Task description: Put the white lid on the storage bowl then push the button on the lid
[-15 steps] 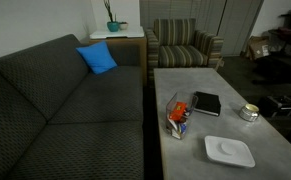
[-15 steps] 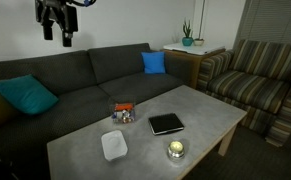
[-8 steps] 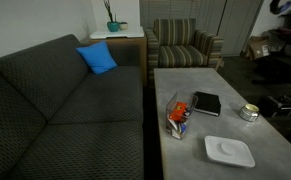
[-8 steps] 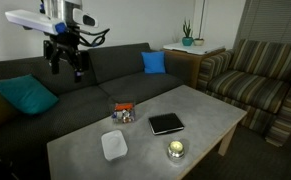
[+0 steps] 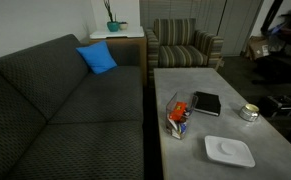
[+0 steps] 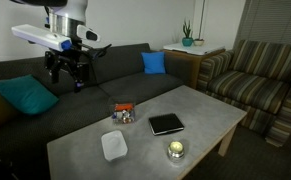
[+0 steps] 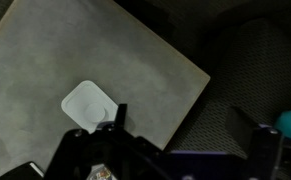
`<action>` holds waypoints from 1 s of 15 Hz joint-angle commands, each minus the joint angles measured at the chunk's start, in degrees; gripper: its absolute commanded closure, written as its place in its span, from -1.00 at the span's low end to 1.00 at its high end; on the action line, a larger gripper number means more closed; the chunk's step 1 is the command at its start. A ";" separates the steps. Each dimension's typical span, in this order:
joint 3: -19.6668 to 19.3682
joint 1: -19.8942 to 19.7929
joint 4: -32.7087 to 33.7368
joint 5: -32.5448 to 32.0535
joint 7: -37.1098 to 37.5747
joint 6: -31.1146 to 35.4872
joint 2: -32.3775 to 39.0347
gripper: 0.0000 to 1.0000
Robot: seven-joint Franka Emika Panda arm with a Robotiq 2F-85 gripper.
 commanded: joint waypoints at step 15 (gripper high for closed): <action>2.90 -9.57 17.98 -0.76 3.80 5.22 27.21 -1.00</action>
